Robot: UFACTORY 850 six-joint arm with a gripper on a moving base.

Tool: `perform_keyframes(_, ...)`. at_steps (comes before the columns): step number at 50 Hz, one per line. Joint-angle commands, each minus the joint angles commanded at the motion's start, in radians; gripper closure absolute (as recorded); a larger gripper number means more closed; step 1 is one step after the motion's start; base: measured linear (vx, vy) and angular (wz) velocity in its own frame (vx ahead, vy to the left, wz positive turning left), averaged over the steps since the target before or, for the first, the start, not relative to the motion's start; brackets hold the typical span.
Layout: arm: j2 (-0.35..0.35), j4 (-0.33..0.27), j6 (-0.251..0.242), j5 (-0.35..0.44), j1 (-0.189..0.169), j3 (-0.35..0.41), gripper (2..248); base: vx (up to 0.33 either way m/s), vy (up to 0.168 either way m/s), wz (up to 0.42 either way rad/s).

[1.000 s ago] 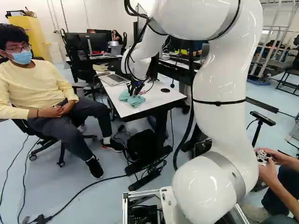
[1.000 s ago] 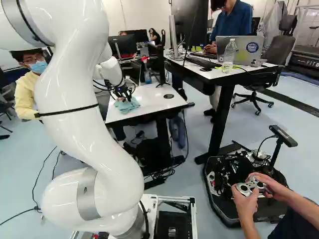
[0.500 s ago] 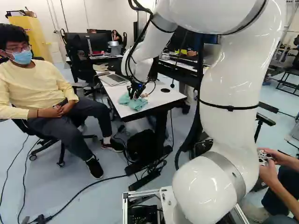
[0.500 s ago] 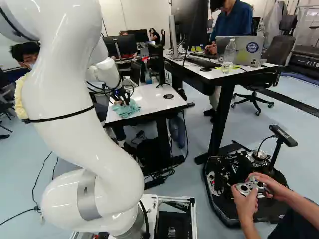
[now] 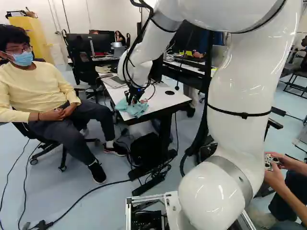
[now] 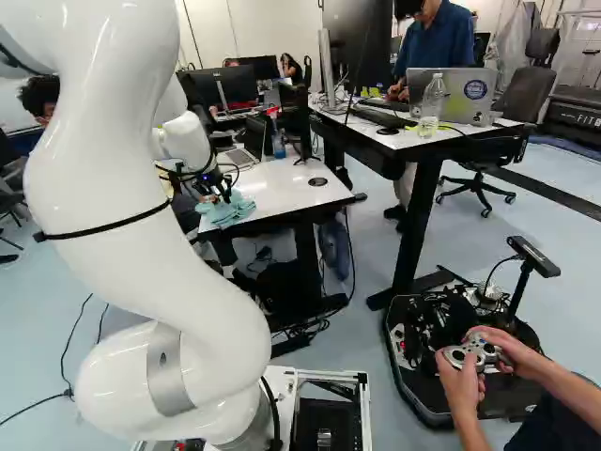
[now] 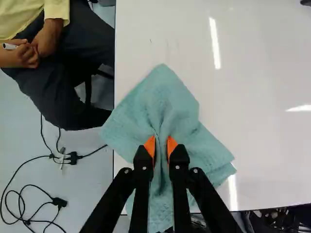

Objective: Clean the table with the green towel

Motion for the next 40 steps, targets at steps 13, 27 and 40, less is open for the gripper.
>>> perform_keyframes(13,-0.038,0.000,0.000,0.000,0.023,-0.046,199,0.000,0.000,0.000)
perform_keyframes(27,-0.042,0.000,0.000,0.000,0.025,-0.052,199,0.000,0.000,0.000)
perform_keyframes(40,-0.014,0.000,0.000,0.000,0.025,-0.045,199,0.000,0.000,0.000)
